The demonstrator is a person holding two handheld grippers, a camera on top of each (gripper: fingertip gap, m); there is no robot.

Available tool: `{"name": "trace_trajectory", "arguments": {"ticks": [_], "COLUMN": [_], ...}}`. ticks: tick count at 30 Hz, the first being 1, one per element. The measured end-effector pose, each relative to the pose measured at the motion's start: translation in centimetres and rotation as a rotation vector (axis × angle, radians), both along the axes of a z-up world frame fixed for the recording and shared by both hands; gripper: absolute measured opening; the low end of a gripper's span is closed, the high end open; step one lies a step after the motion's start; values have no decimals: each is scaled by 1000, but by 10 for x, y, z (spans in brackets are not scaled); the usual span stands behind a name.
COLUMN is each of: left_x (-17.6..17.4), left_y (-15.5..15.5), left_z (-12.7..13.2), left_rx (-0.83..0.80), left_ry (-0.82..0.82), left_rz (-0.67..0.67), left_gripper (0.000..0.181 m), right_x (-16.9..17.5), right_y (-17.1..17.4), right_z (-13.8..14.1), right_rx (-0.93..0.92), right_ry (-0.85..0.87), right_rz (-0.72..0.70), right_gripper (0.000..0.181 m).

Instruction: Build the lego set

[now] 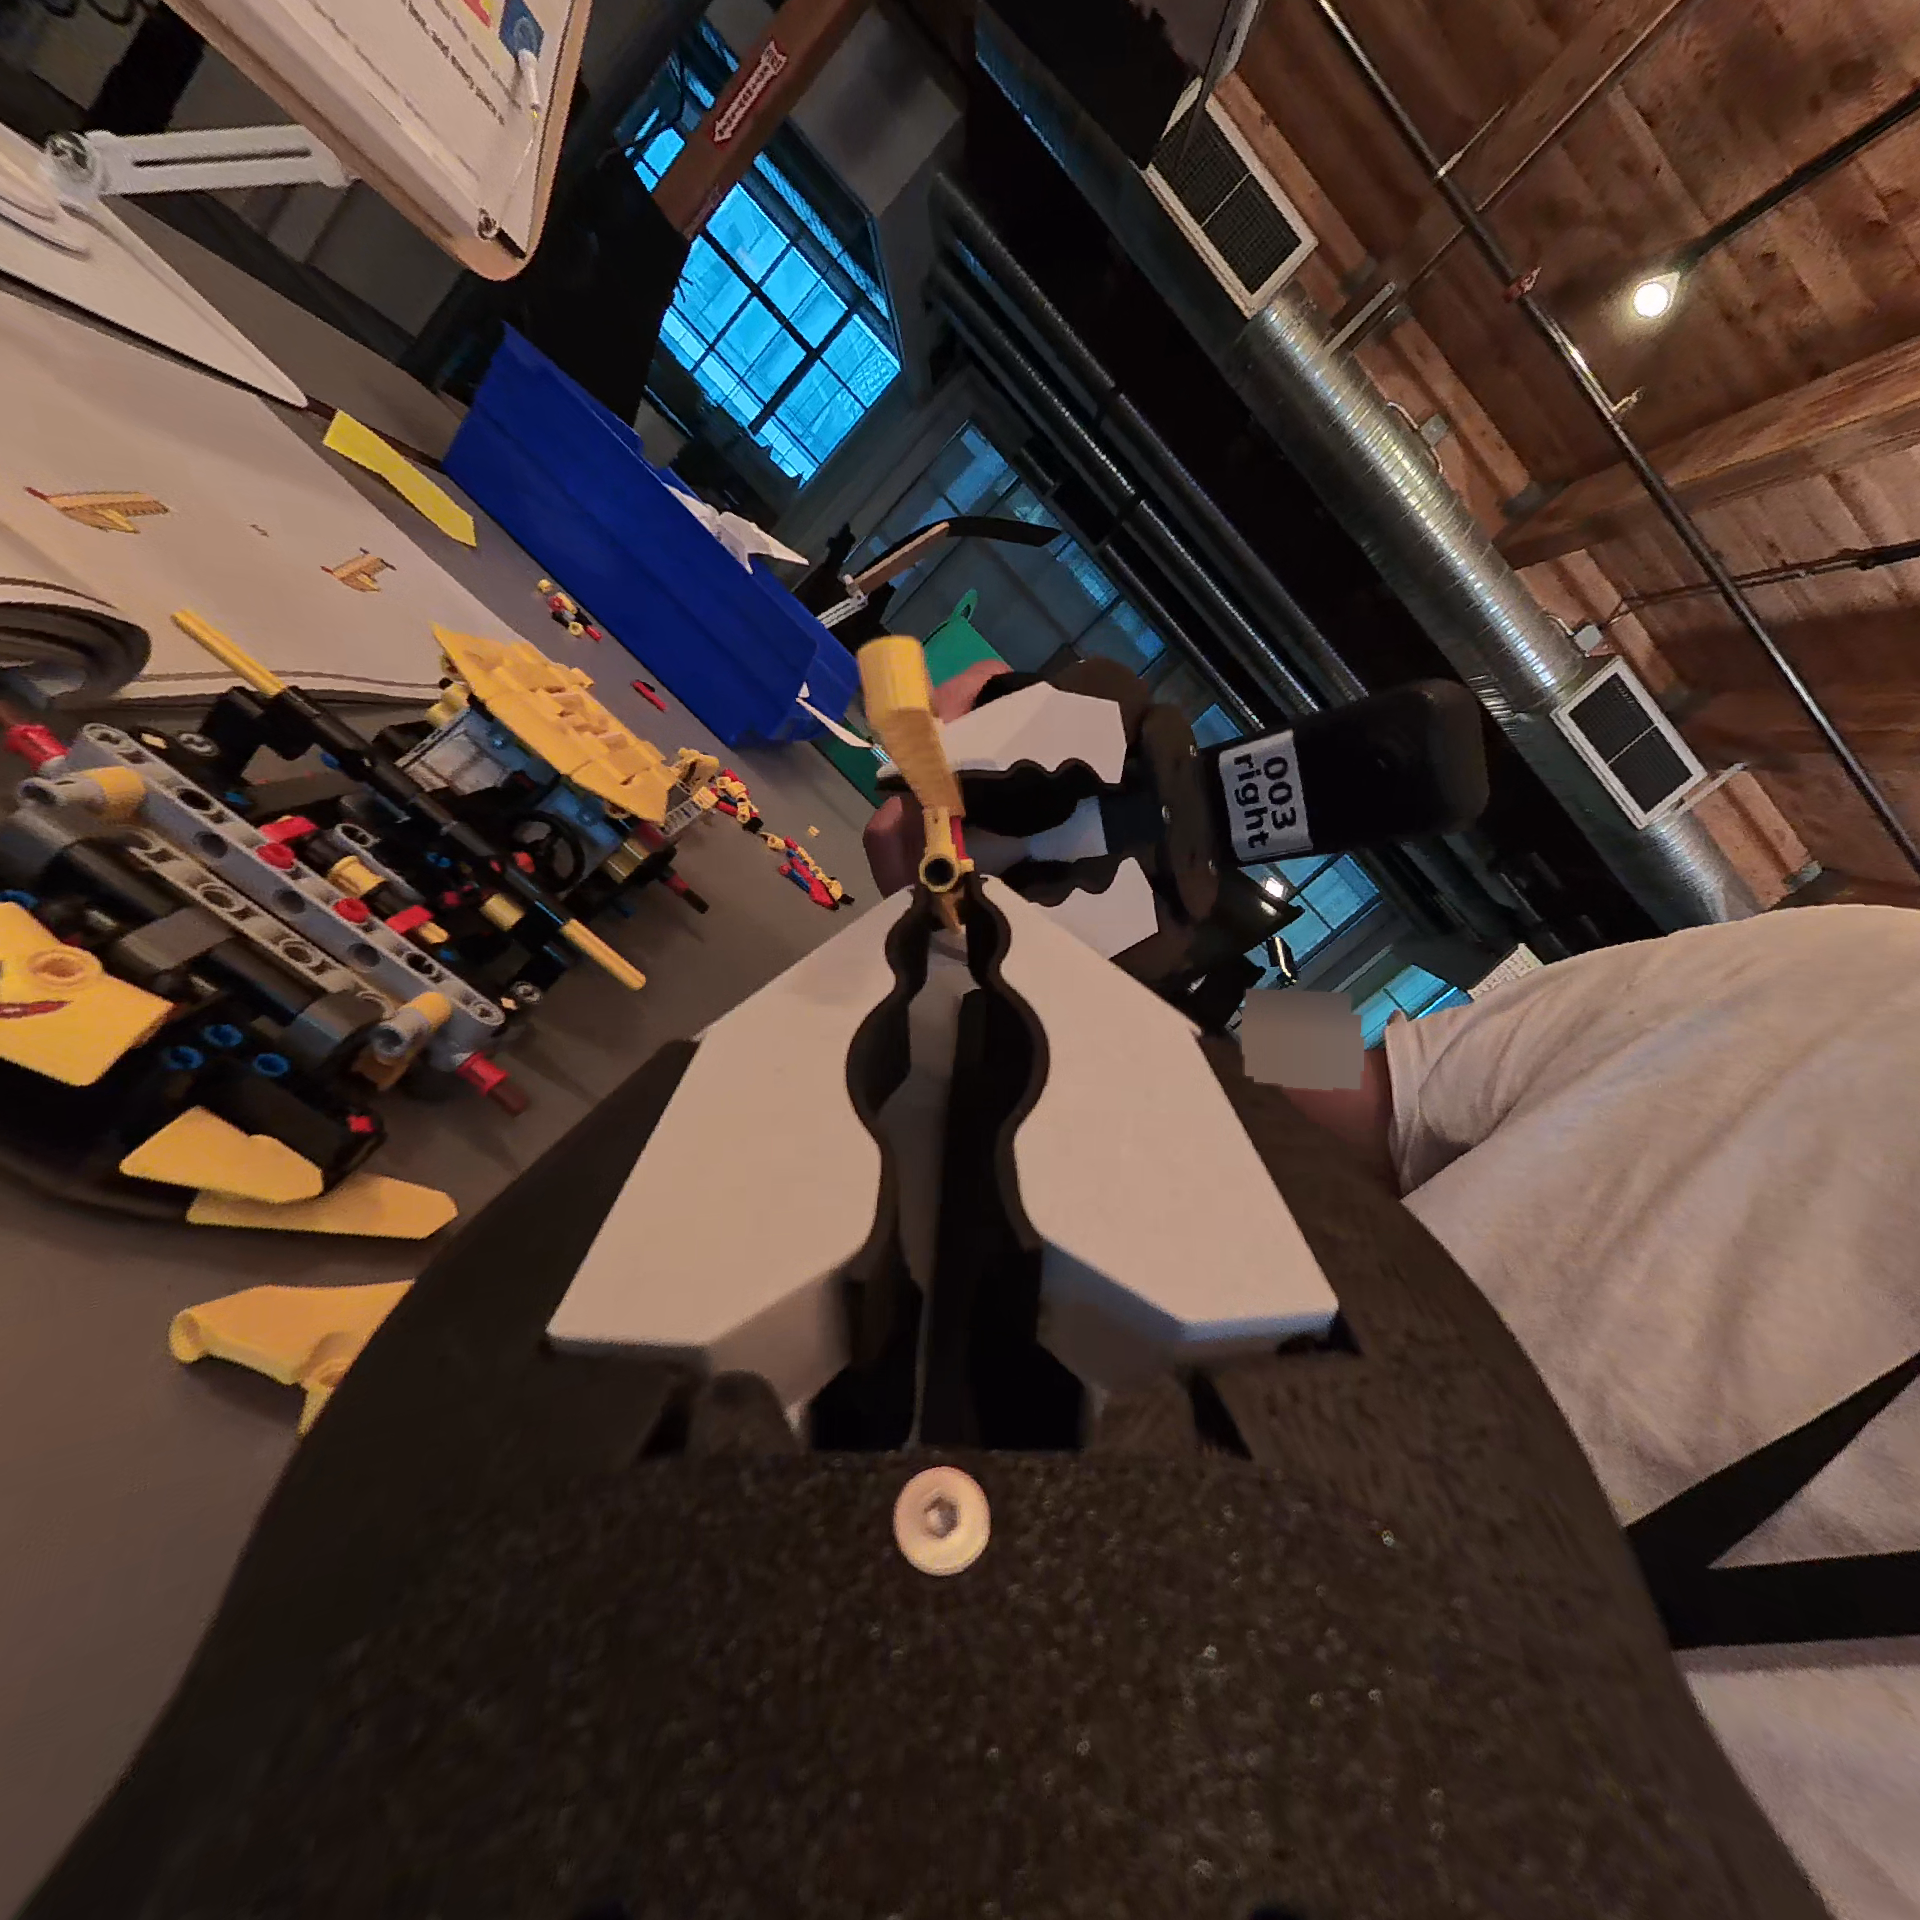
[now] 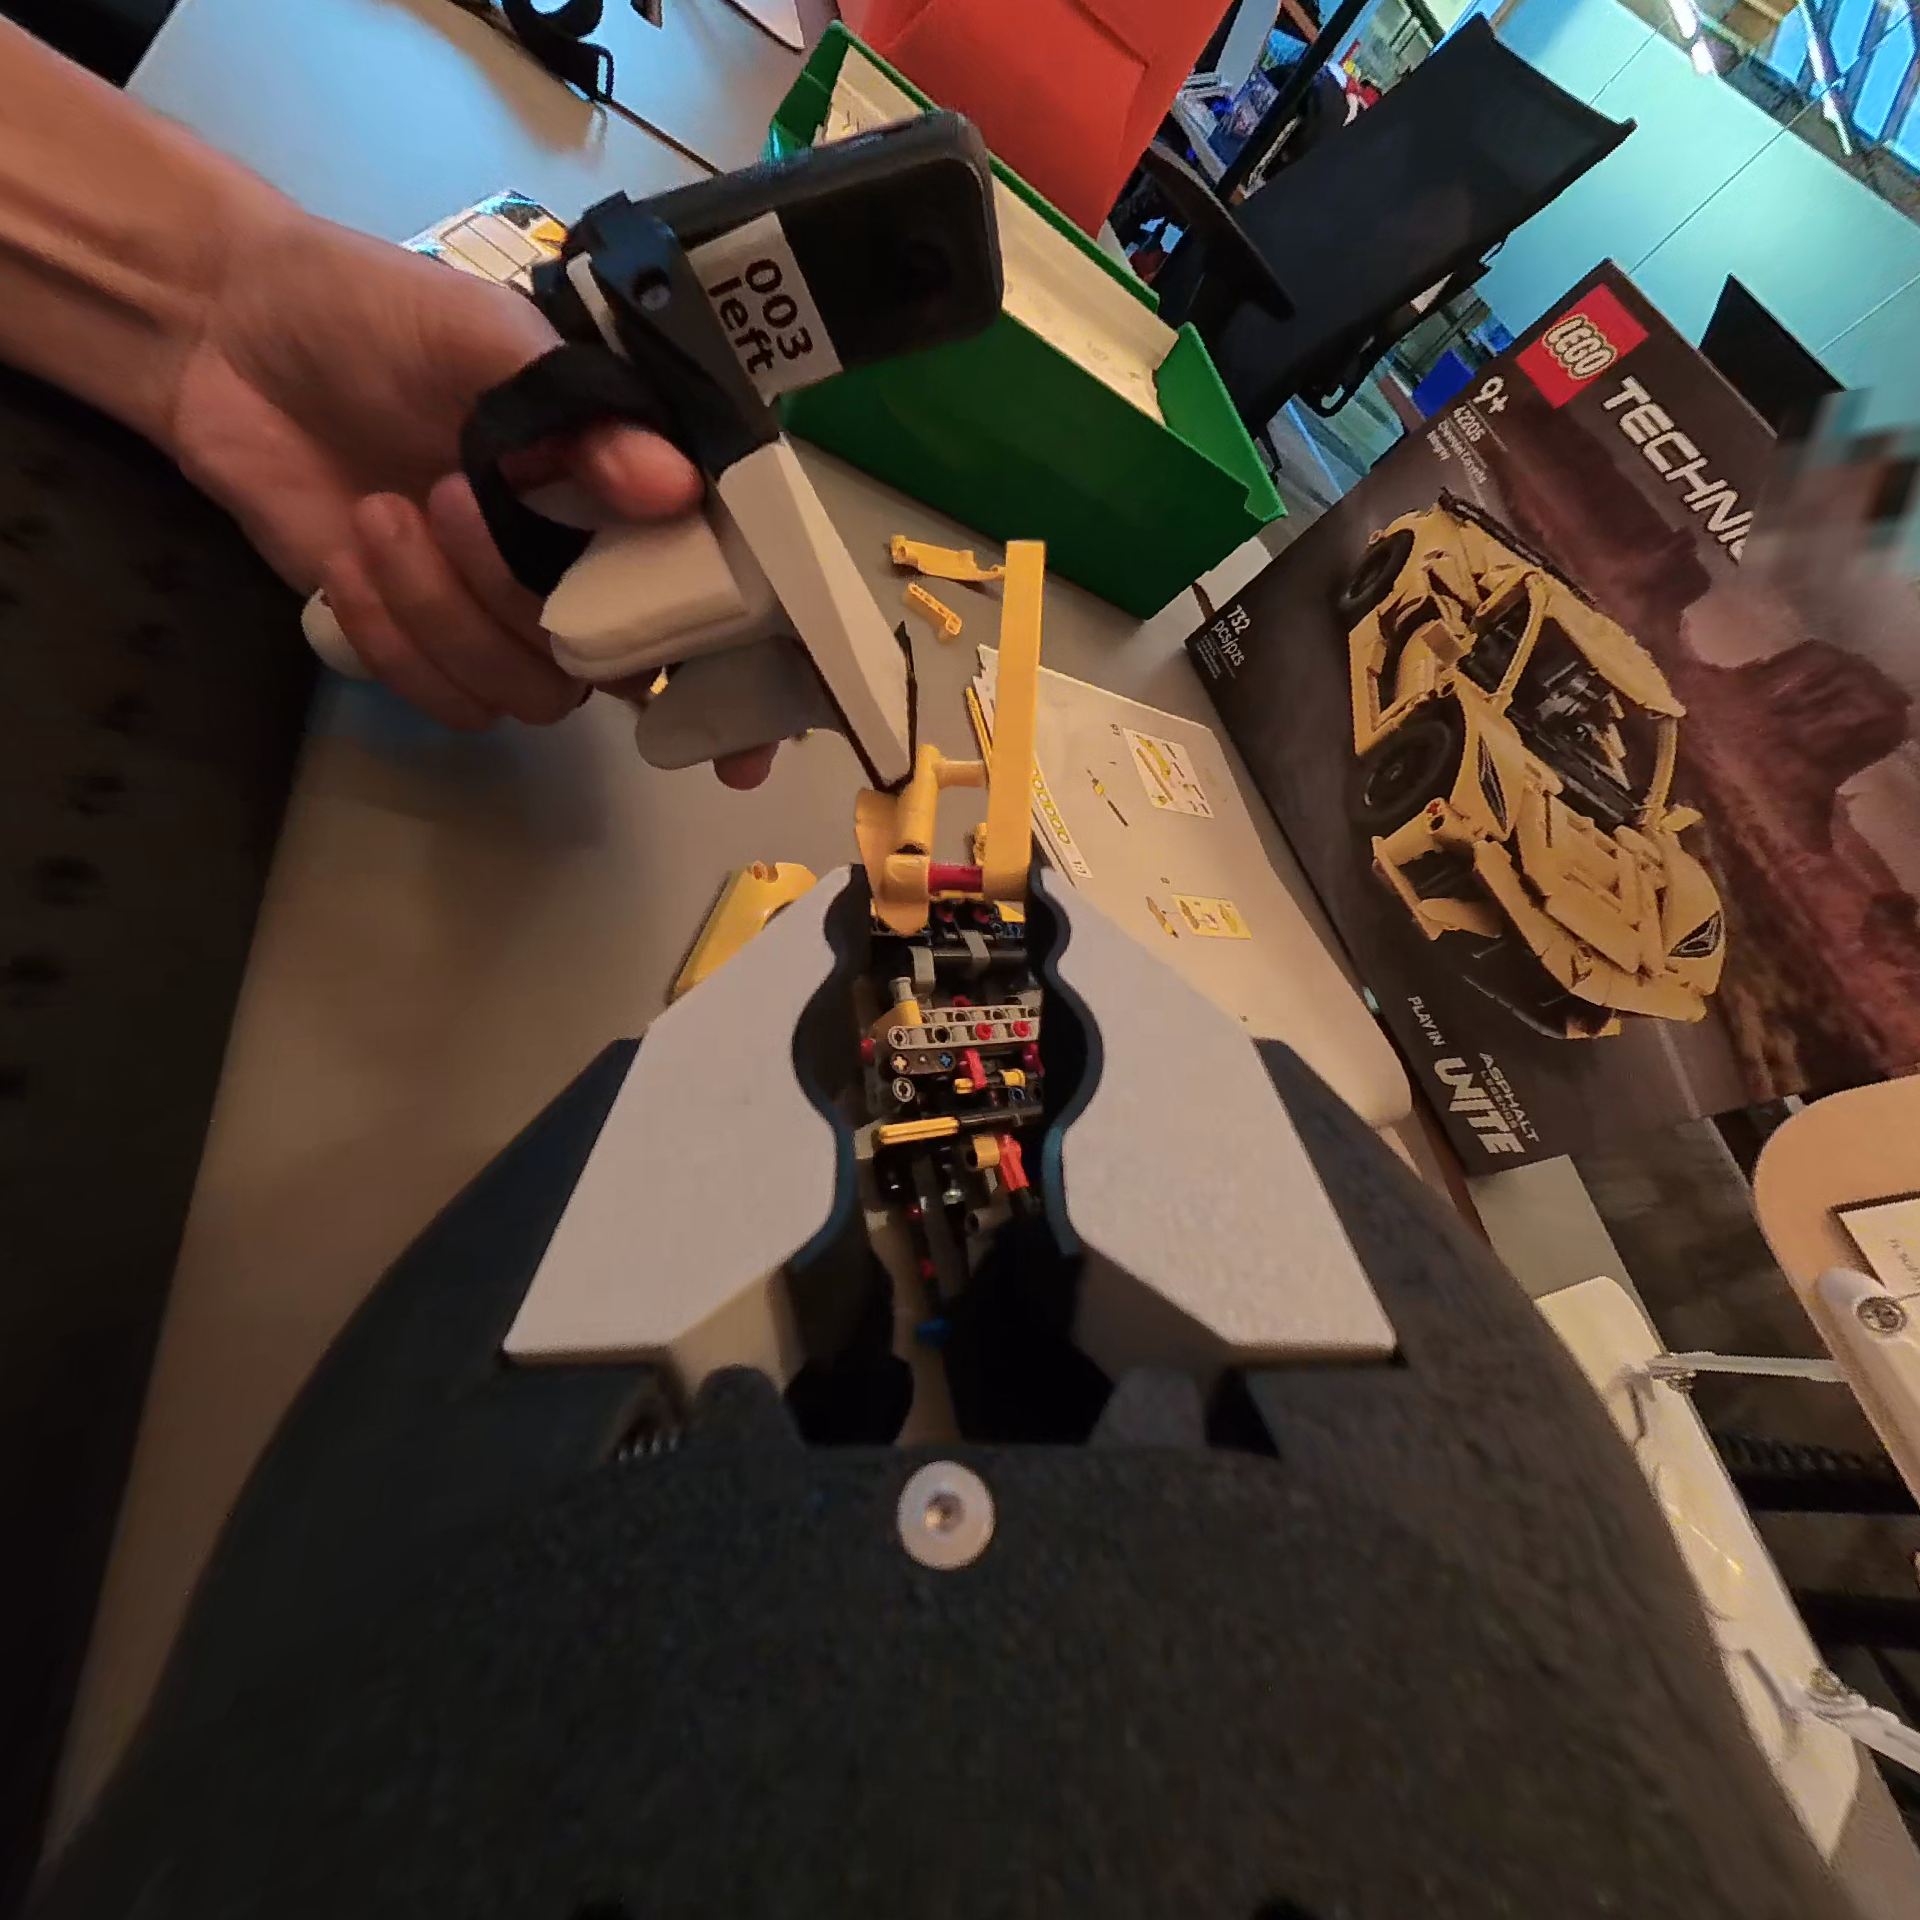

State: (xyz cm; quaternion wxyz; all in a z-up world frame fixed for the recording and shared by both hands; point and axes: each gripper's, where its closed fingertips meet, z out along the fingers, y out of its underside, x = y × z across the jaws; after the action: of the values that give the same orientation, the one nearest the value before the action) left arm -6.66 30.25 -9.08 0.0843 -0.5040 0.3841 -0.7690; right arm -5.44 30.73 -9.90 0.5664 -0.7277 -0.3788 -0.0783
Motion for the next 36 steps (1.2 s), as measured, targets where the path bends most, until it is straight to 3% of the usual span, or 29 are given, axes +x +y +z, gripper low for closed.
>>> {"name": "trace_trajectory", "arguments": {"ticks": [8, 15, 36], "left_x": [3, 3, 0], "left_y": [5, 7, 10], "left_z": [-5, -5, 6], "left_rx": [156, 52, -38], "left_ry": [7, 25, -33], "left_rz": [113, 69, 82], "left_gripper": [3, 11, 7], "right_x": [2, 5, -1], "right_y": [5, 6, 9], "right_z": [-6, 1, 2], "right_rx": [-6, 64, 104], "right_ry": [95, 14, -23], "right_rz": [-11, -39, -66], "right_gripper": [29, 28, 26]}}
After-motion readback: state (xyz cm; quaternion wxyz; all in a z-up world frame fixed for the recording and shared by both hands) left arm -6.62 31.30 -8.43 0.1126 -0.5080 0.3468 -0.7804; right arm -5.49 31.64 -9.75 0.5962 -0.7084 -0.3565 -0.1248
